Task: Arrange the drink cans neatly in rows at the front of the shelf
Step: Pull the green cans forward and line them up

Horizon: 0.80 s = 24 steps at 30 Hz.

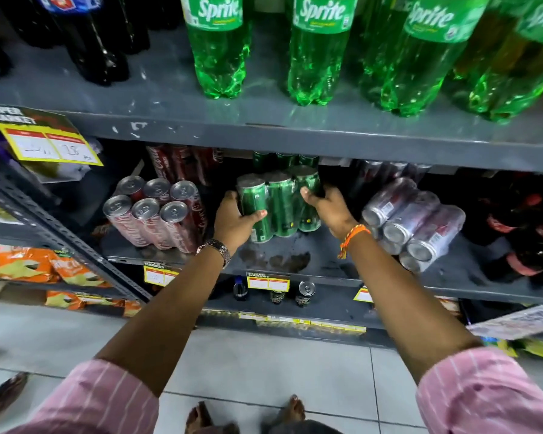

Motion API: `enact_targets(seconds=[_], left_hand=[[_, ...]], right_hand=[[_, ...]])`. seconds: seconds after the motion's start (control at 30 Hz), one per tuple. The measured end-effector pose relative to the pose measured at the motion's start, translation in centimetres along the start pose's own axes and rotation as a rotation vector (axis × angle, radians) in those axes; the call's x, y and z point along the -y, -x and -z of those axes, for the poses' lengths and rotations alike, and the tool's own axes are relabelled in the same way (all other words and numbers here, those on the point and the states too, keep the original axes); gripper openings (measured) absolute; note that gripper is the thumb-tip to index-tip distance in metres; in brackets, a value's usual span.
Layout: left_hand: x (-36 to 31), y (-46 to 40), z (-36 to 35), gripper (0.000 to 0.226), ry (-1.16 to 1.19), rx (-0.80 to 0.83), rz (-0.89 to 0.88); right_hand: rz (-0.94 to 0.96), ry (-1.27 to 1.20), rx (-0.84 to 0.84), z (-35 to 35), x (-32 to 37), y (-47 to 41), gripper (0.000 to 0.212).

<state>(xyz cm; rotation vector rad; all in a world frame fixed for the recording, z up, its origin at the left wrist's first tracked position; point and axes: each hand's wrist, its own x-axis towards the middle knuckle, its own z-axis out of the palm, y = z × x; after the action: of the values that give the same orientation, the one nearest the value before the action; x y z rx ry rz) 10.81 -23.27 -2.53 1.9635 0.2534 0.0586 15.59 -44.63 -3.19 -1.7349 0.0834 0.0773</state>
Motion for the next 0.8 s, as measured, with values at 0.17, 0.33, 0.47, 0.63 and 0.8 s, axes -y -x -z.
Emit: enact_targets(seconds=[0.17, 0.33, 0.47, 0.63, 0.8], left_hand=[[1.6, 1.8, -0.8, 0.063, -0.113, -0.024, -0.108], [3.1, 3.9, -1.3, 0.064, -0.098, -0.040, -0.167], [3.7, 4.7, -1.5, 0.071, -0.064, -0.008, -0.167], [2.0, 4.6, -0.5, 0.082, 0.120, -0.062, -0.076], [-2.0, 0.5, 0.2, 0.053, 0.238, 0.015, -0.046]], right_hand=[[0.013, 0.011, -0.005, 0.7, -2.8, 2.7, 0.043], [-0.015, 0.064, 0.019, 1.0, -4.0, 4.3, 0.045], [-0.020, 0.093, 0.021, 1.6, -4.6, 5.2, 0.054], [-0.041, -0.057, -0.251, 0.2, -3.8, 8.4, 0.084], [0.006, -0.178, -0.439, -4.3, -2.1, 12.3, 0.061]])
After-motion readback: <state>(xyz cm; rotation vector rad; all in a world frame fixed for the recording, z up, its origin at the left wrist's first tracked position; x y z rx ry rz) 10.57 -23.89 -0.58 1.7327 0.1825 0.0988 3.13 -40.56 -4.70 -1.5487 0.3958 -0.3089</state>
